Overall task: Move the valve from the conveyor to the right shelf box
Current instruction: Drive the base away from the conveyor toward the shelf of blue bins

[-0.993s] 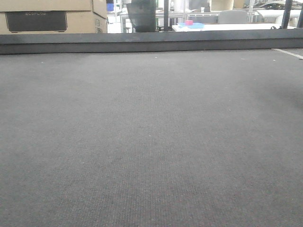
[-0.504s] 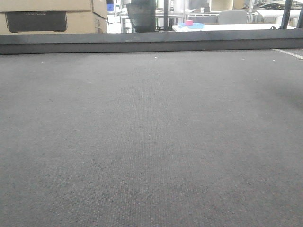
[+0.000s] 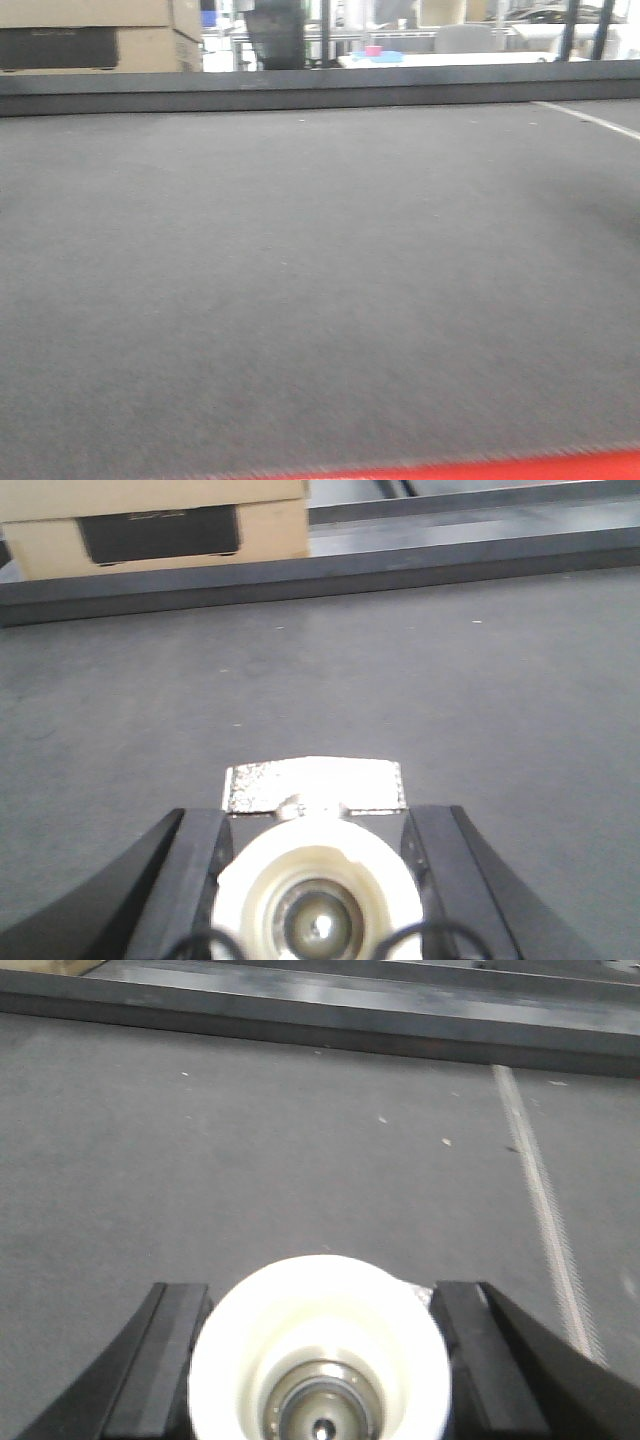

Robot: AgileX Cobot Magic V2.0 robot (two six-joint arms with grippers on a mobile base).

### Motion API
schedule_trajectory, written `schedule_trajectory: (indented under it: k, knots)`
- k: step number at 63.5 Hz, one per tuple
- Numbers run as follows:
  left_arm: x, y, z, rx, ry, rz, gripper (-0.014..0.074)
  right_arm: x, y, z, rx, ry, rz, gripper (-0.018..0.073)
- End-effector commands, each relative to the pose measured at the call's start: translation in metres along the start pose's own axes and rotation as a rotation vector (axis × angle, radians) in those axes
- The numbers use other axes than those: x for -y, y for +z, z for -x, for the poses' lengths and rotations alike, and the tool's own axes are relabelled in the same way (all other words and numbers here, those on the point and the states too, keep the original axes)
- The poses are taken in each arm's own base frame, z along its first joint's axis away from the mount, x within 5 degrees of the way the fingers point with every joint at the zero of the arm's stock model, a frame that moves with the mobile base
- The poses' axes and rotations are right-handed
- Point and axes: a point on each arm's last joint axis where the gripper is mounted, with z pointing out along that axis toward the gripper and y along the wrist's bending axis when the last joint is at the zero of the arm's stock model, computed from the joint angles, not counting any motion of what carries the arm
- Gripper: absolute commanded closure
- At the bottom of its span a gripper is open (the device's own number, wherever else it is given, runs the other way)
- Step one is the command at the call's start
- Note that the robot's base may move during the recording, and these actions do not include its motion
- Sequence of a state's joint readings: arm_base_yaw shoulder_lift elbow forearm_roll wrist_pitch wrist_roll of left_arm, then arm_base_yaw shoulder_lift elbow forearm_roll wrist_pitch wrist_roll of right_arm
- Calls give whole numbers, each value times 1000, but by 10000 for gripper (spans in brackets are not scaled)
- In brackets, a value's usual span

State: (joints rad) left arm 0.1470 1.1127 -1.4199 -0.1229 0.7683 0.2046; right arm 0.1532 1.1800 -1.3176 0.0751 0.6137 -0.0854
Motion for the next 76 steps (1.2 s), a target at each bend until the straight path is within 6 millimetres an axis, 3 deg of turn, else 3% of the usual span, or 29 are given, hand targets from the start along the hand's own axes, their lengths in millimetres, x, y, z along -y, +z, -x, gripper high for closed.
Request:
schedule_trajectory:
  k: [1,76]
  knots:
    - [1,-8,9,81,-14,-3,708,2,-8,11,97,-8,-15,713]
    - [1,-8,9,81,-14,-3,708,2,-8,11,99,-8,-15,713]
